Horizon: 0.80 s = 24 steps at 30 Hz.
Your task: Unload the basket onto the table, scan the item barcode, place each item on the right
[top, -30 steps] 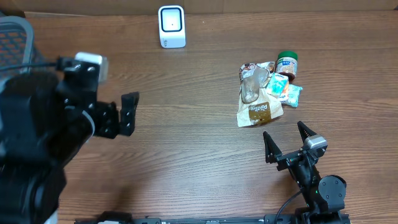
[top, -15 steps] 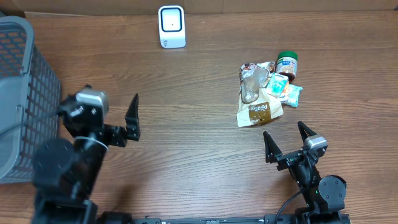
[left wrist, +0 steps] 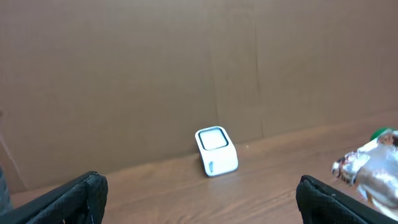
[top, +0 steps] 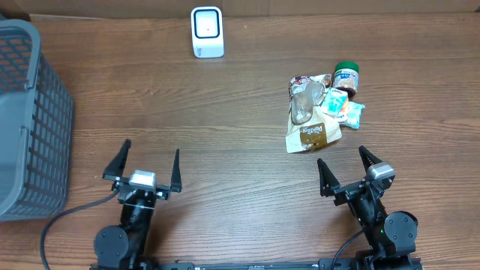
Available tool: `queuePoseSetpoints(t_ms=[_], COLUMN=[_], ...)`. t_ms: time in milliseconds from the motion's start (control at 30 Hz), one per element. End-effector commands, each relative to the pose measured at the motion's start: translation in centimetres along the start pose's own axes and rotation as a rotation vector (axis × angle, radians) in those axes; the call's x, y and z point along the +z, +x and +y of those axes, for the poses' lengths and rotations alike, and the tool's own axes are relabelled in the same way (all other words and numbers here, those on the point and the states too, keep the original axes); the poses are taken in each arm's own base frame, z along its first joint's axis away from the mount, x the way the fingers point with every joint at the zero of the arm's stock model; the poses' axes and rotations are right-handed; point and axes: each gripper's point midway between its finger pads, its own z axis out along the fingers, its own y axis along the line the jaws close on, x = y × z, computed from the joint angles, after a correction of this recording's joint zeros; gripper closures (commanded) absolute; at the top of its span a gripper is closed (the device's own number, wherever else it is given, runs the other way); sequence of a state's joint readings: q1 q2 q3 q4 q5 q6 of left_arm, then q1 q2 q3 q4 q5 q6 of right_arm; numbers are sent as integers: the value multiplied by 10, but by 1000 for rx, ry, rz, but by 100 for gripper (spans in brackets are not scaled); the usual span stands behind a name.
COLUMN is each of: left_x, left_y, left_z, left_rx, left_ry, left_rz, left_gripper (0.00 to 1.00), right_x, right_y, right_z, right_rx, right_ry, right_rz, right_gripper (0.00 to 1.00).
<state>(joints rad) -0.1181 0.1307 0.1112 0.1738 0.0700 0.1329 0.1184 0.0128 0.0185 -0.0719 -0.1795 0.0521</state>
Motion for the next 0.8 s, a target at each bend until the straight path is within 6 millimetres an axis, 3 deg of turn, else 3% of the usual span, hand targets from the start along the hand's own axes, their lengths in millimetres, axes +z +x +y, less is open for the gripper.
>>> queuePoseSetpoints(t_ms=[0,233,367,767], left_x=[-6,-9,-15,-16], left_y=[19,44,85,85], left_z=[3,8,3,11], left_rx=[44,82,35,20], left_ry=[-30,-51,-31,-64], left_rz=[-15,72,237,239], left_gripper=[0,0,0,0], right_x=[0,0,0,0], right_y=[1,1,1,1], right_z=[0,0,0,0], right_rx=[2,2,2,2], right_ry=[-4,-4,-4,-4], right_rz=[-6,-6,-6,-6], right_gripper=[0,0,0,0])
